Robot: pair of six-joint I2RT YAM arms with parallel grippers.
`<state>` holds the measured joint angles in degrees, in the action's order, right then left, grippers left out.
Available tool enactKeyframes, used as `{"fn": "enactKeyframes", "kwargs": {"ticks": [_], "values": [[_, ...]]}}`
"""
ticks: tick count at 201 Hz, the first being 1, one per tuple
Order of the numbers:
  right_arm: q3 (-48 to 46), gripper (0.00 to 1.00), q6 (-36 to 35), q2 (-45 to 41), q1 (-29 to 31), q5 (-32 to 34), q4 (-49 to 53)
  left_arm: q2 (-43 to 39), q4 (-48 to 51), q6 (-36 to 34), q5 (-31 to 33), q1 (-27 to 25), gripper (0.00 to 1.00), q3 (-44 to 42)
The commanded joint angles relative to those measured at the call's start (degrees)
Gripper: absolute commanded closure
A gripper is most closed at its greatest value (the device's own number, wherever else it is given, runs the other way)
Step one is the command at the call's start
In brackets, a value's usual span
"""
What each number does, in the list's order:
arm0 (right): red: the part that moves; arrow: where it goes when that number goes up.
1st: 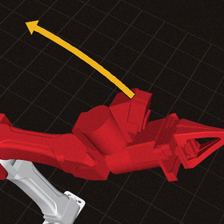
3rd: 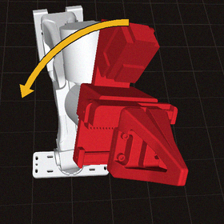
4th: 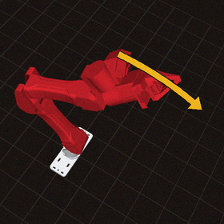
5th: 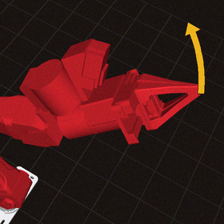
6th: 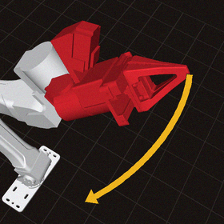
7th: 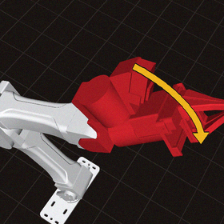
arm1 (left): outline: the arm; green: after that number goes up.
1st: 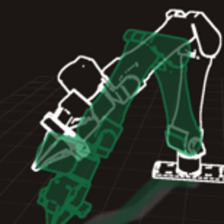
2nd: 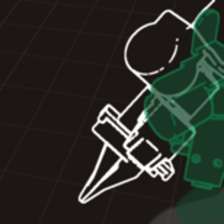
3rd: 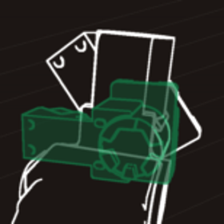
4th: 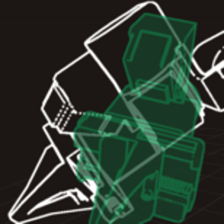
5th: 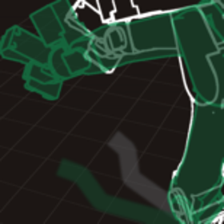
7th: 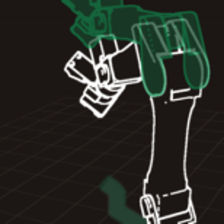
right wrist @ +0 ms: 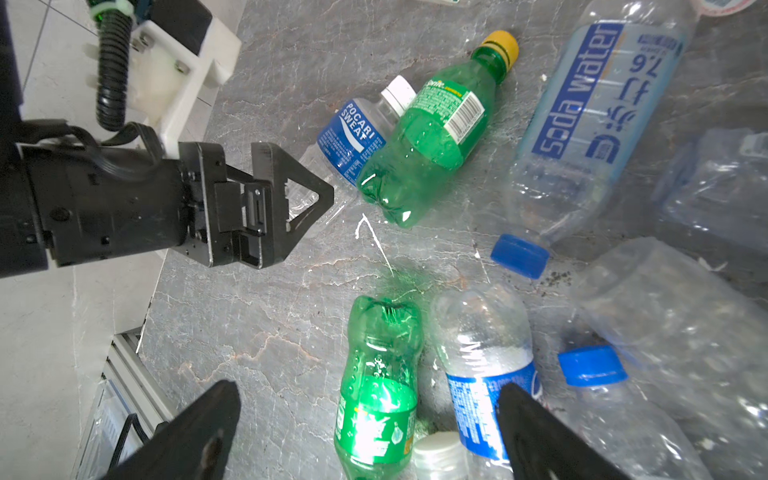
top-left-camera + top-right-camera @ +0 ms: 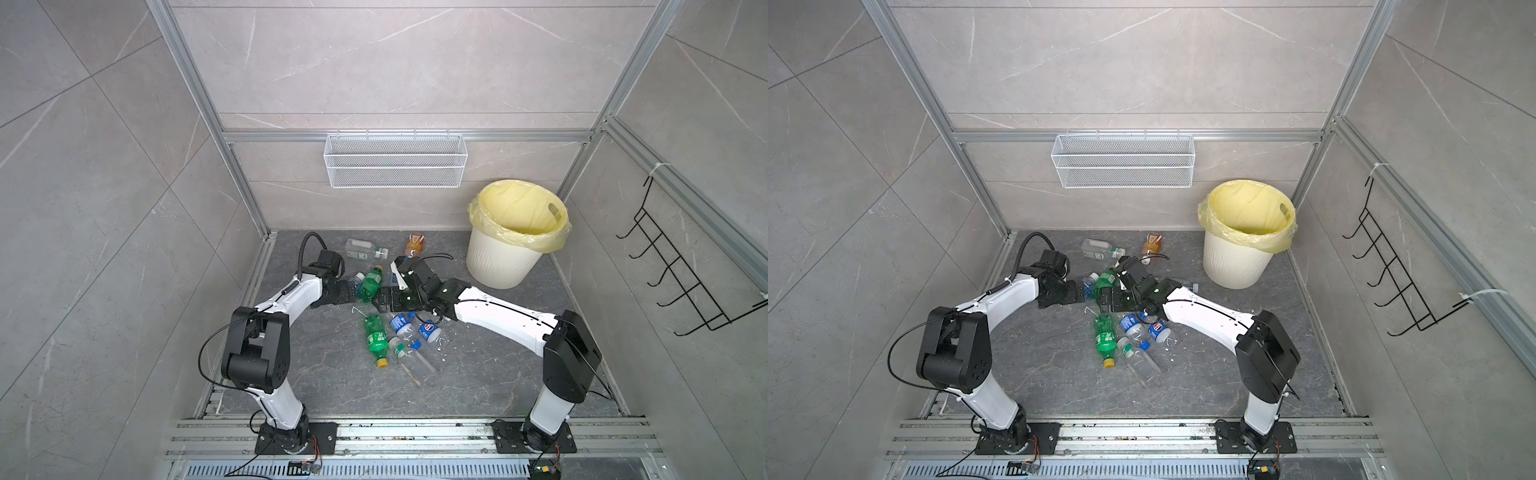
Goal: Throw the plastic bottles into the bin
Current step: 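Grasp a Pocari Sweat bottle beside the Sprite with the left gripper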
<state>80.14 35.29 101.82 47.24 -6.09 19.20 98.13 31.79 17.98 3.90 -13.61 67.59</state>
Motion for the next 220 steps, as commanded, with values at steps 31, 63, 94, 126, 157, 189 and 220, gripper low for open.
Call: {"fn": "enactKeyframes", "kwargs": {"ticks": [31, 63, 94, 126, 157, 189, 220], "values": [[0.7, 0.00, 1.8, 1.7, 0.1, -1.6, -2.3, 2.2, 1.9, -1.4, -2.9, 0.0, 0.01, 3.0], [0.3, 0.00, 1.6, 1.5, 0.1, -1.7, -2.7, 3.8, 2.7, -1.4, -3.5, 0.0, 0.02, 3.6], [-0.4, 0.00, 1.6, 0.9, 0.1, -1.1, -2.9, 4.8, 3.2, -1.4, -3.6, 0.0, 0.03, 4.0], [-1.2, 0.00, 1.7, 0.5, 0.1, -1.1, -3.0, 5.6, 3.4, -1.4, -4.2, 0.0, 0.07, 4.1], [-1.8, 0.00, 1.5, -0.2, 0.1, -0.8, -2.9, 6.8, 4.0, -1.4, -4.5, -0.1, 0.10, 4.5], [-2.0, 0.01, 1.6, -0.4, 0.1, -0.6, -2.9, 7.6, 4.5, -1.4, -5.4, -0.1, 0.13, 5.0], [-2.0, 0.00, 2.0, -0.3, 0.0, -0.7, -3.0, 8.3, 4.6, -1.4, -6.7, -0.1, 0.19, 5.2]]}}
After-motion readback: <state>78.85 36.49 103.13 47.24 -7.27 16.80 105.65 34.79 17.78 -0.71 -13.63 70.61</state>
